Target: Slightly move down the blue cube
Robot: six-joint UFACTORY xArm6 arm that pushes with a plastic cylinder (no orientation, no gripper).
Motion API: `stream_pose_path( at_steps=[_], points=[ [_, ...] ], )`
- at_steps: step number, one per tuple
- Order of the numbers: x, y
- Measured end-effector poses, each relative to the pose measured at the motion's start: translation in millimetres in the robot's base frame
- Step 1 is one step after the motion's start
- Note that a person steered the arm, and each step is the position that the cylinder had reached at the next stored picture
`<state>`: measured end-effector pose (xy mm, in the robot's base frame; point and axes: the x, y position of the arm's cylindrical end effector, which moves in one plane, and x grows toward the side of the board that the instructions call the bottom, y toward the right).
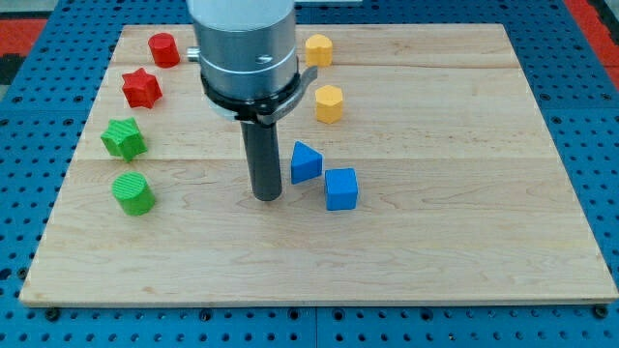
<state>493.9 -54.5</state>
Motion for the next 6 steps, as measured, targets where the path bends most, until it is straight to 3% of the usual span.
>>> stream_pose_path(
  at_steps=[4,6],
  points=[
    [-43.3,71.6],
    [8.7,118.9]
  ],
)
